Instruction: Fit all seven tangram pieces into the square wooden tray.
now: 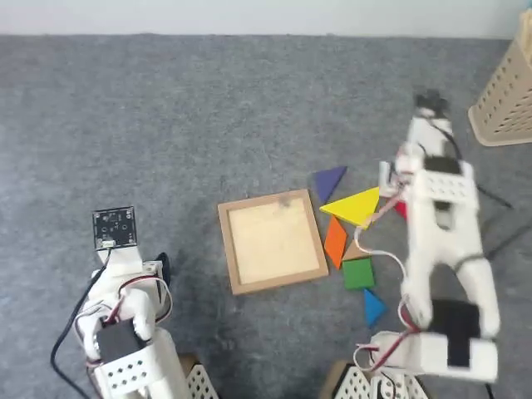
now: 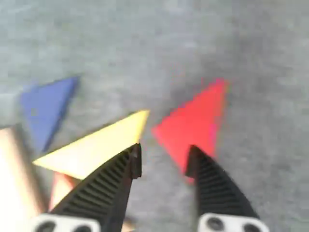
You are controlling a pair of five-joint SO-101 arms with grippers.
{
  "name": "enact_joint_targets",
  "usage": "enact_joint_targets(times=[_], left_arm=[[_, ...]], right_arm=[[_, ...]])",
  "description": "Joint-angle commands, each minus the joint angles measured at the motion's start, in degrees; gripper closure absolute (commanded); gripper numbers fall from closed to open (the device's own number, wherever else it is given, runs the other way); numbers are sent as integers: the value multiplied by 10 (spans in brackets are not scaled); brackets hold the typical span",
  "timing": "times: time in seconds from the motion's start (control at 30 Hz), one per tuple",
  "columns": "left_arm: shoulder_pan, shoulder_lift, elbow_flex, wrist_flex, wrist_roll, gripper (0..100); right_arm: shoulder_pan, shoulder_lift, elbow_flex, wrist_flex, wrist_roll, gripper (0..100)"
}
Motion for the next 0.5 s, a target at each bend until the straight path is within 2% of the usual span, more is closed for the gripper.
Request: enact_joint_targets(times=[0.0, 0.2, 0.47], left_arm=[[3, -7, -3, 2, 5, 775], [3, -7, -3, 2, 5, 775], [3, -7, -3, 2, 5, 775]], right_arm=[[-48, 86, -129, 66, 11, 753], [-21, 247, -235, 83, 10, 755], [36, 277, -263, 94, 11, 755]])
